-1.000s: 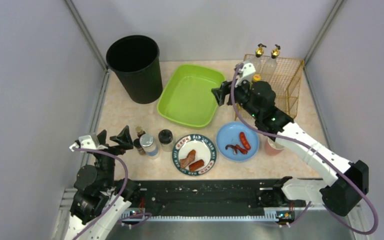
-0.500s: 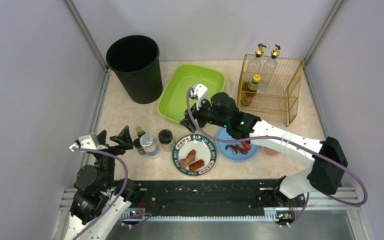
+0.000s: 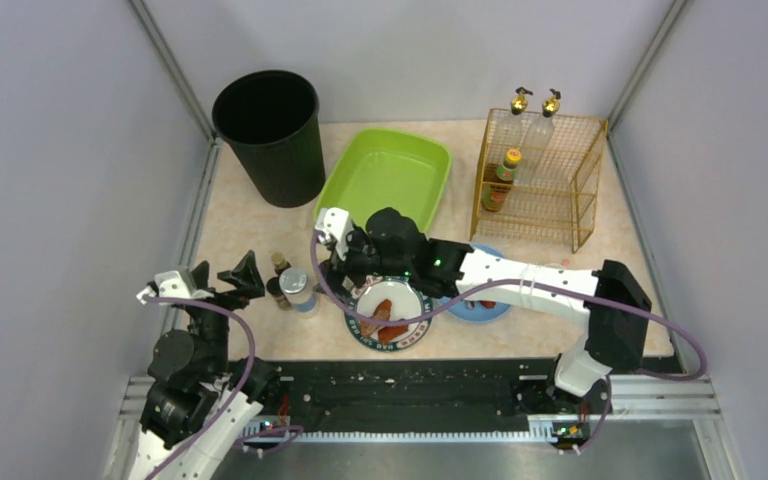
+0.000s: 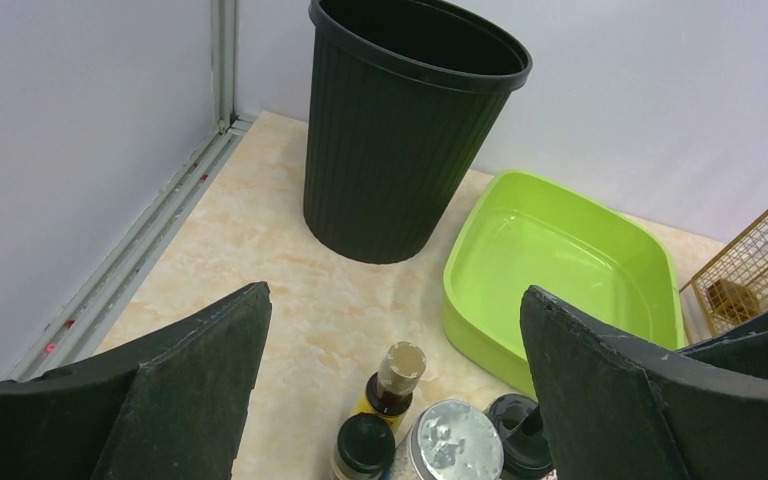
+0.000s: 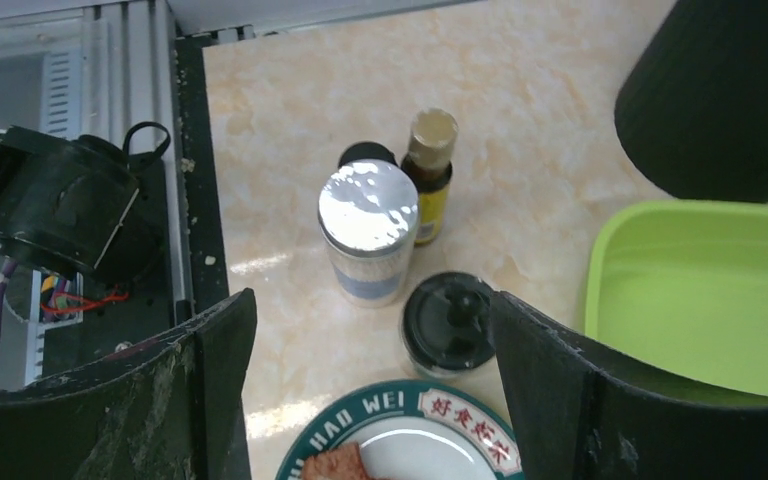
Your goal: Clear the kitchen counter
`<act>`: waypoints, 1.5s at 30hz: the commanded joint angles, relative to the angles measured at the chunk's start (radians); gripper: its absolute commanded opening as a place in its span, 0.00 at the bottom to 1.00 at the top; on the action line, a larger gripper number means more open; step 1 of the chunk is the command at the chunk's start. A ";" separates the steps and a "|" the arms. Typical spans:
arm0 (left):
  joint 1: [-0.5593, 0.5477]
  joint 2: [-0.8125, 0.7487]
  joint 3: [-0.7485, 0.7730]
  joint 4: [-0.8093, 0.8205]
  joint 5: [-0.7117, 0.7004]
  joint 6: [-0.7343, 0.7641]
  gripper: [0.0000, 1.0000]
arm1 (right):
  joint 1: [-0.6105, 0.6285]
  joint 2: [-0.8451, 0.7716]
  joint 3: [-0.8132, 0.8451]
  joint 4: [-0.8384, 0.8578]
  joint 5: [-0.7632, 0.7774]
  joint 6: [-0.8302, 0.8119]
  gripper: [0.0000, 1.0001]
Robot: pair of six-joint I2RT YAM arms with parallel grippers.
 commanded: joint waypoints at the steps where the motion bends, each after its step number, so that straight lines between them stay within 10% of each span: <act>1: -0.002 -0.058 -0.001 0.020 -0.028 -0.012 0.99 | 0.040 0.045 0.091 0.026 -0.038 -0.066 0.85; 45: -0.001 -0.120 0.023 -0.019 -0.157 -0.037 0.99 | 0.063 0.439 0.324 0.102 0.000 -0.161 0.95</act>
